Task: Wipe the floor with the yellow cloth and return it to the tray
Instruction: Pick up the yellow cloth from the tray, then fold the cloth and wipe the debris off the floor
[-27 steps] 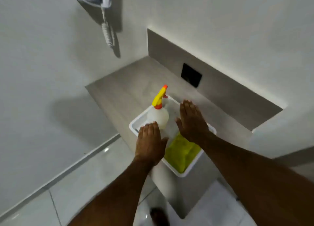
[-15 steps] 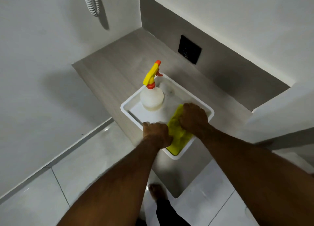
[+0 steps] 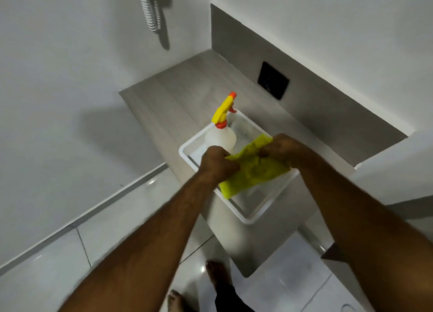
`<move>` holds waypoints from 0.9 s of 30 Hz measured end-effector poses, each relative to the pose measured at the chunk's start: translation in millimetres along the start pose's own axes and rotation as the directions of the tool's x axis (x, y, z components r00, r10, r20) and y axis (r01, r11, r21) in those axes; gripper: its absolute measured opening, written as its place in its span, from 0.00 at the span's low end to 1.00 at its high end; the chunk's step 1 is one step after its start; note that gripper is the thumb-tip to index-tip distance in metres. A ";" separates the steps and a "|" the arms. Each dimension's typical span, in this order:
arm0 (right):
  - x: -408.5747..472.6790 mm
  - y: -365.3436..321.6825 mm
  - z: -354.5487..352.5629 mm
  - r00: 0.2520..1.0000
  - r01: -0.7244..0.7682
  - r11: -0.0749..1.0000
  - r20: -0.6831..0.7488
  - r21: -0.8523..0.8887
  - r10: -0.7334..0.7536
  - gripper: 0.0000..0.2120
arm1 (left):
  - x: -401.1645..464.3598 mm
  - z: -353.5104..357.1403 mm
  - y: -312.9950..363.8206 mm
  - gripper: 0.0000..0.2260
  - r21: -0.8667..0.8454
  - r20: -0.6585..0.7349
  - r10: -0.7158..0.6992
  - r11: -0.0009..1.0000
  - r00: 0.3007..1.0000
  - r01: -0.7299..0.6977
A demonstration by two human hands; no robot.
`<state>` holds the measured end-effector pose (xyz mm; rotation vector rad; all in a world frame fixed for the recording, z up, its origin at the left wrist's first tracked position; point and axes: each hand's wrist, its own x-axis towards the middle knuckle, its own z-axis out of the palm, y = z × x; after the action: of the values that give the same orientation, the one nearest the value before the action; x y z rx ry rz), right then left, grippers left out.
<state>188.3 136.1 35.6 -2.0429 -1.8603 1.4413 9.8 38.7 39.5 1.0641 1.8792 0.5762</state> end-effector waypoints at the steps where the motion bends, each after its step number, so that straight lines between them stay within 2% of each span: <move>1: -8.6 -11.9 -7.8 0.999 0.040 0.999 0.024 0.007 -0.041 0.18 | -5.2 -19.7 0.6 0.09 -0.104 -0.006 -0.020 0.994 1.000 0.019; 3: -27.2 -35.4 -13.6 0.985 0.123 0.987 0.107 0.102 -0.133 0.19 | -20.1 -55.8 -3.7 0.11 -0.302 -0.028 -0.044 0.953 0.999 0.033; 6: -54.6 -79.9 6.5 0.930 0.280 0.939 0.186 0.200 -0.316 0.19 | -45.4 -108.6 -25.3 0.15 -0.476 -0.108 -0.071 0.879 0.992 0.011; 7: -60.1 -94.3 17.3 0.911 0.335 0.920 0.179 0.206 -0.372 0.16 | -51.6 -123.9 -34.2 0.16 -0.519 -0.118 -0.097 0.854 0.988 0.022; 10: -74.4 -142.7 67.1 0.886 0.422 0.885 0.119 0.196 -0.449 0.09 | -76.9 -175.2 -73.3 0.15 -0.565 -0.123 -0.245 0.814 0.962 0.135; 12: -80.8 -167.6 101.1 0.866 0.434 0.867 0.153 0.244 -0.476 0.07 | -93.9 -202.2 -99.0 0.17 -0.586 -0.079 -0.335 0.778 0.939 0.228; 15: -90.2 -193.3 154.7 0.844 0.440 0.845 0.181 0.304 -0.505 0.05 | -118.7 -237.7 -136.0 0.16 -0.650 -0.064 -0.384 0.716 0.921 0.254; 18: -101.5 -204.5 201.4 0.863 0.441 0.849 0.124 0.290 -0.490 0.12 | -135.7 -262.6 -164.9 0.14 -0.707 -0.102 -0.382 0.677 0.918 0.203; 24: -103.8 -192.9 282.6 0.891 0.447 0.846 -0.063 0.290 -0.449 0.16 | -141.8 -277.7 -223.8 0.11 -0.682 -0.187 -0.321 0.723 0.928 0.113; 25: -100.7 -186.2 294.0 0.898 0.437 0.854 -0.092 0.281 -0.430 0.21 | -141.3 -275.4 -233.3 0.11 -0.673 -0.186 -0.310 0.732 0.932 0.109; 27: -94.0 -169.0 313.0 0.920 0.391 0.884 -0.077 0.255 -0.384 0.39 | -140.3 -267.4 -248.9 0.10 -0.649 -0.174 -0.276 0.754 0.945 0.101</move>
<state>-123.3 -57.6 8.3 -1.4565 -1.8118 1.4497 -295.7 -204.9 60.1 0.3498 1.7702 1.1741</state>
